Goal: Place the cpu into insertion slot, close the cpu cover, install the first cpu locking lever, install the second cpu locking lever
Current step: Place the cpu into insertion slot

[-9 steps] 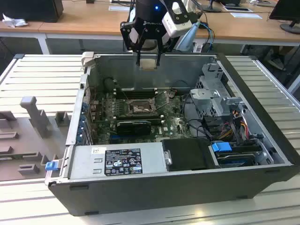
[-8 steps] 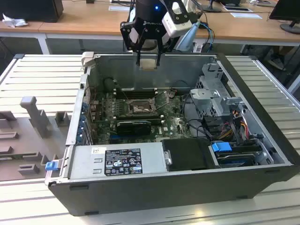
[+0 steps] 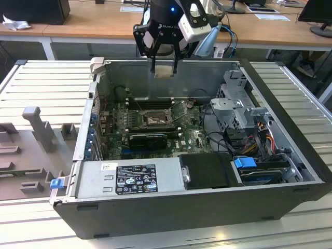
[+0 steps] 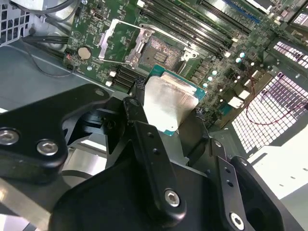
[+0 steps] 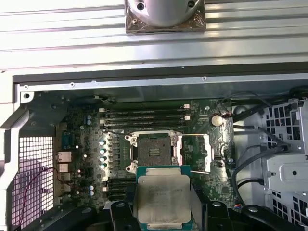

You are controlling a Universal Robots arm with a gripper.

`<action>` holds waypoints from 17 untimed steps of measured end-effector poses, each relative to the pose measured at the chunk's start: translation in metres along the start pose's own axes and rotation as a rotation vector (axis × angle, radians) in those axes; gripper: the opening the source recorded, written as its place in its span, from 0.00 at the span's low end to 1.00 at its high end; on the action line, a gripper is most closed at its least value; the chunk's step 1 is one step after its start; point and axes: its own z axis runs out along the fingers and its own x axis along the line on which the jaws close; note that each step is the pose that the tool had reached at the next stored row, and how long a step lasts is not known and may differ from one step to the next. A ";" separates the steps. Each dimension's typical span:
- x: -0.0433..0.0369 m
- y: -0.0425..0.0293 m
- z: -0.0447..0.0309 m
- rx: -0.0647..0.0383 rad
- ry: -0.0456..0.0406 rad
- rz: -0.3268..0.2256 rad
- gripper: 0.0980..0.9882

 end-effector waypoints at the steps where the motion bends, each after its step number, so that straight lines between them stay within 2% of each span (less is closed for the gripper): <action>1: -0.0001 0.0000 0.0000 0.000 0.0001 0.001 0.48; 10: -0.0001 0.0000 0.0003 0.000 -0.0009 0.011 0.48; 17: -0.0001 -0.0001 0.0005 -0.001 -0.0034 0.039 0.48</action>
